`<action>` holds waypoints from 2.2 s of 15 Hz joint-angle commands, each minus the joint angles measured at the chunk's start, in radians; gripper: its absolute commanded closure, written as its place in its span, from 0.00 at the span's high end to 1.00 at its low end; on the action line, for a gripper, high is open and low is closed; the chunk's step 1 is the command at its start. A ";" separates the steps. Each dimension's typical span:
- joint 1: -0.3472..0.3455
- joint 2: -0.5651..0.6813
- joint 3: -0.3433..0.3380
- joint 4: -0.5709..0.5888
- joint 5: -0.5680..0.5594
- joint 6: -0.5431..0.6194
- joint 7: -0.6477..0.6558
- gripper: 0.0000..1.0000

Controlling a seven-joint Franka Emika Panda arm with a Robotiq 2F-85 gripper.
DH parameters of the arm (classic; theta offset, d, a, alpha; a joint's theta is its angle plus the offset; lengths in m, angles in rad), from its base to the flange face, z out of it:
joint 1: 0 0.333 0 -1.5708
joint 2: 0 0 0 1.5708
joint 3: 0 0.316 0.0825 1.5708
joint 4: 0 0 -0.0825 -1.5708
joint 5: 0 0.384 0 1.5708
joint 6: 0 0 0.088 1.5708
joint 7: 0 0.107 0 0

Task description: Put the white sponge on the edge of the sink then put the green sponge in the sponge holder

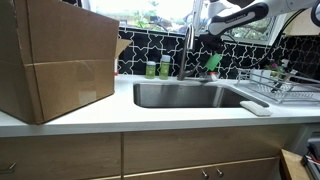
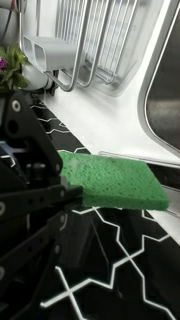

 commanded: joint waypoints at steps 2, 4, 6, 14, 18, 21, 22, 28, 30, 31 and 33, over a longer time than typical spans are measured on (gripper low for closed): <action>-0.025 0.035 0.013 0.016 0.007 0.048 -0.088 0.05; -0.028 0.041 0.015 0.007 0.001 0.081 -0.132 0.05; -0.026 0.053 0.006 0.002 -0.019 0.138 -0.158 0.06; -0.027 0.106 0.009 0.001 -0.010 0.180 -0.265 0.06; -0.027 0.118 0.014 -0.007 -0.005 0.169 -0.322 0.06; -0.026 0.127 0.012 -0.009 -0.005 0.171 -0.356 0.06; -0.025 0.130 0.012 -0.010 -0.005 0.172 -0.363 0.07; -0.023 0.143 0.013 -0.013 -0.003 0.178 -0.394 0.34; -0.019 0.146 0.011 -0.019 -0.010 0.177 -0.401 0.48; -0.018 0.148 0.011 -0.020 -0.011 0.179 -0.405 0.55; -0.018 0.150 0.011 -0.019 -0.008 0.176 -0.412 0.70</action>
